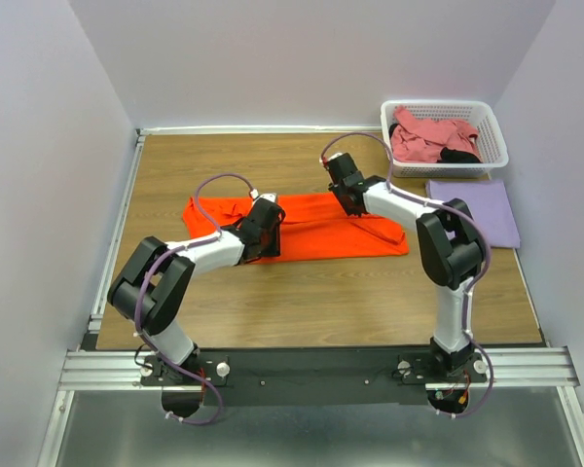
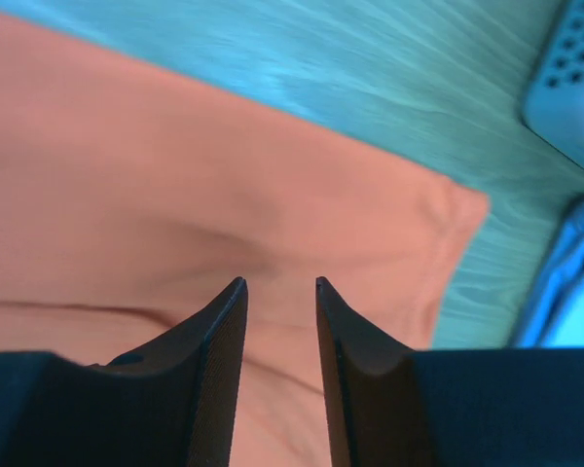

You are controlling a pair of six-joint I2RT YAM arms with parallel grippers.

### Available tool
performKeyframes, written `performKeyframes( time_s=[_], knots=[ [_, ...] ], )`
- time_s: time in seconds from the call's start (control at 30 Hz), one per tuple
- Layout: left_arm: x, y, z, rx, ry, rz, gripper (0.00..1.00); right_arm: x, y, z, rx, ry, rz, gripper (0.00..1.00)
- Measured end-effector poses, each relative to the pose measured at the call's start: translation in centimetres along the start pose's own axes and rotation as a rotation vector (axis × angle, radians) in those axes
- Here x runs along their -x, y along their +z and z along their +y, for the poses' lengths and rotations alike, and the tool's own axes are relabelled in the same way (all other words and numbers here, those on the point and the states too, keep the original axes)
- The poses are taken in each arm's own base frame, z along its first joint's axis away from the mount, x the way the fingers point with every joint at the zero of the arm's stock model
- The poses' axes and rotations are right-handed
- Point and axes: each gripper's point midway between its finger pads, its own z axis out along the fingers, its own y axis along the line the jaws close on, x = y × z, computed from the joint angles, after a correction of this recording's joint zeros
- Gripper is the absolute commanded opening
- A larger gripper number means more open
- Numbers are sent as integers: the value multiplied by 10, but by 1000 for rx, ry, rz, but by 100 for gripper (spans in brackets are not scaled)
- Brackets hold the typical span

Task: Fold and stack the t-shirts
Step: Fold the tshirt

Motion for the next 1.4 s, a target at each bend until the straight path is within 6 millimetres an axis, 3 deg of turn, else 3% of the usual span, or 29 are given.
performKeyframes(
  time_s=[0.17,0.43,0.67,0.9,1.07,1.4],
  knots=[
    [0,0,0,-1,-2,0,42,-11,5,-25,-61,38,28,54],
    [-1,-1,0,0,-2,1,41,-47,-28,-19,14,88,38,77],
    [-1,-1,0,1,-2,1,41,-78,-31,-13,20,88,95,78],
    [-1,-1,0,1,-2,2,41,-85,-24,-18,-27,74,124,78],
    [-3,-2,2,3,-1,5,41,-82,-18,-29,-69,73,128,78],
    [-6,-5,4,3,-2,6,41,-78,-5,-80,-142,150,138,78]
  ],
)
